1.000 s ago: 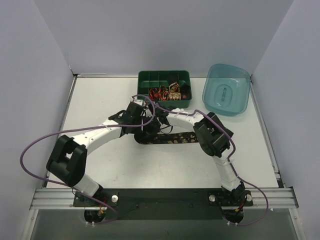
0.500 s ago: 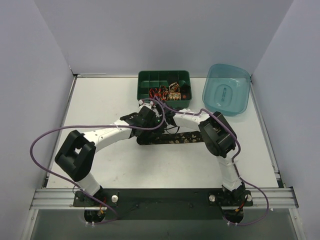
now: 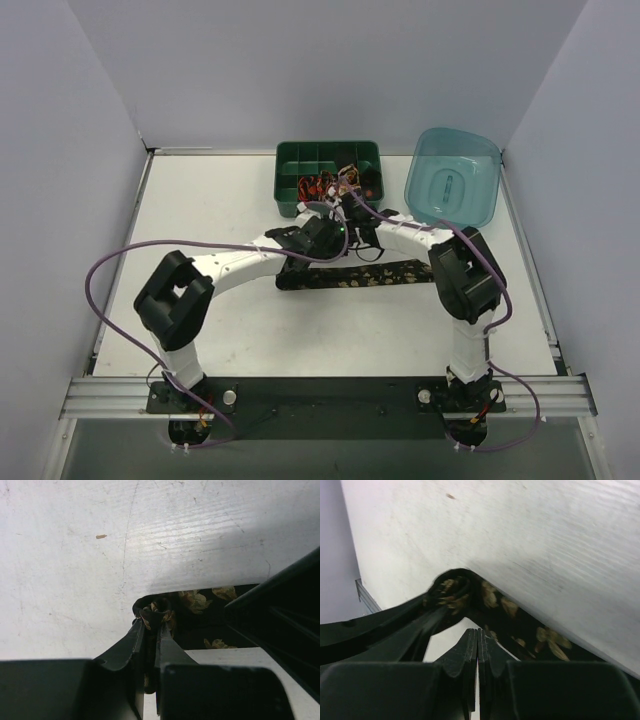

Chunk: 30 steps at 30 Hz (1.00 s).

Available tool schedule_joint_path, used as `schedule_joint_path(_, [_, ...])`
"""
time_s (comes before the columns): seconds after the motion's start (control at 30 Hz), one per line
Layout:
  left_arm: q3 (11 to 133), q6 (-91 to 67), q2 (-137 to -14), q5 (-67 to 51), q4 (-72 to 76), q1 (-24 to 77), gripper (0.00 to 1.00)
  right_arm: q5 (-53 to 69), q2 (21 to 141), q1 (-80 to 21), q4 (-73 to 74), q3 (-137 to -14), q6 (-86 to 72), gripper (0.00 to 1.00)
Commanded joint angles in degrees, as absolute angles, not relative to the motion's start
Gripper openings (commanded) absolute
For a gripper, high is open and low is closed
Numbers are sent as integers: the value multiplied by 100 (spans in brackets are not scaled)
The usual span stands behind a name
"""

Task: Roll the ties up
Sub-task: Roll the tie at the center of the board.

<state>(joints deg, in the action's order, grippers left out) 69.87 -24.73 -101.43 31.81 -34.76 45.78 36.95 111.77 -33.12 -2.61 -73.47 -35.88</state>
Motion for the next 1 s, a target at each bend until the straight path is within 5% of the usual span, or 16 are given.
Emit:
schedule_joint_path(0.0, [7497, -2505, -10414, 3533, -3788, 4781, 0, 3806, 10881, -3094, -211, -6979, -3595, 0])
schedule_joint_path(0.37, [8244, -2953, -11162, 3814, -4306, 5220, 0, 3814, 10723, -2848, -229, -6557, -3498, 0])
schedule_joint_path(0.67, [8921, -3260, -11759, 3911, -4685, 5510, 24, 3858, 10670, -2742, -272, -6434, -3472, 0])
schedule_joint_path(0.83, [8991, -3445, -11769, 3850, -4615, 5642, 45, 3894, 10635, -2672, -290, -6372, -3480, 0])
schedule_joint_path(0.97, [8947, -3533, -11751, 3841, -4579, 5651, 50, 3911, 10652, -2654, -316, -6346, -3463, 0])
